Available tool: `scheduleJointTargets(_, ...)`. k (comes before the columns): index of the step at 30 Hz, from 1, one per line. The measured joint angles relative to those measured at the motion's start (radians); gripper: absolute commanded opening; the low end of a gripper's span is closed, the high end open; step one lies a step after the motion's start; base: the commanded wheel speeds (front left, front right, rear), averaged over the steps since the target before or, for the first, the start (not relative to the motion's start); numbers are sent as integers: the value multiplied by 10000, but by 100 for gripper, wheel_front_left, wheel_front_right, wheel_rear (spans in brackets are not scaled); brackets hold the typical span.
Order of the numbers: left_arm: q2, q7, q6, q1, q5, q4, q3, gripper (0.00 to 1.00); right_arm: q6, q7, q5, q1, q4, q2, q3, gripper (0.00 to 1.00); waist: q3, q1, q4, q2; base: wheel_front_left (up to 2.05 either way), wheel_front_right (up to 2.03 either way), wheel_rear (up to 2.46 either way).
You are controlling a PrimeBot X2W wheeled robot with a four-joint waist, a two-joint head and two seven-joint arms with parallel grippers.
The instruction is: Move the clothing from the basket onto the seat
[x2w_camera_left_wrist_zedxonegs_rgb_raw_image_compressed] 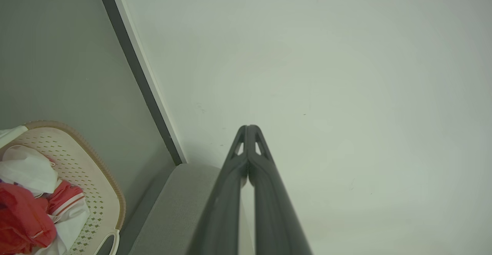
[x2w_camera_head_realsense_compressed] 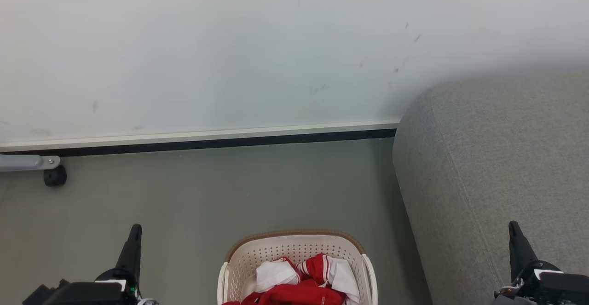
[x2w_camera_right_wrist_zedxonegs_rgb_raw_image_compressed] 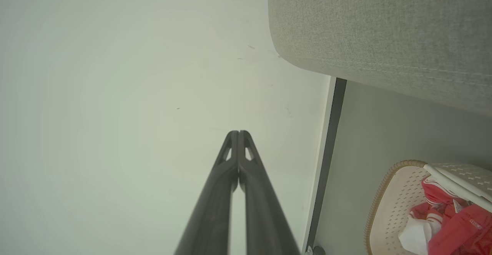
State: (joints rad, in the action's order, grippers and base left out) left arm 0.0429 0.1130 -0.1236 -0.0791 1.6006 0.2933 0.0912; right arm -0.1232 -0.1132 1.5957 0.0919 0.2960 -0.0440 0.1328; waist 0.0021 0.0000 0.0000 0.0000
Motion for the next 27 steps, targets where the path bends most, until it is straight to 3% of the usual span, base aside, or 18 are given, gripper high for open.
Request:
scheduleJointTargets(25,0,0,0,0,0,0,0,0,0,0,0,0,0,0,0,0,0,0,0,0,0,0,0)
scheduleJointTargets(26,-13,-2,8,61,-2,109,-15,100,2,0,-4,-47,115,17,-17,100,0,0,0,0,0,0,0)
scheduleJointTargets(27,-38,0,8,139,-2,215,-23,100,2,2,-4,-121,215,44,-31,100,0,0,0,0,0,0,0)
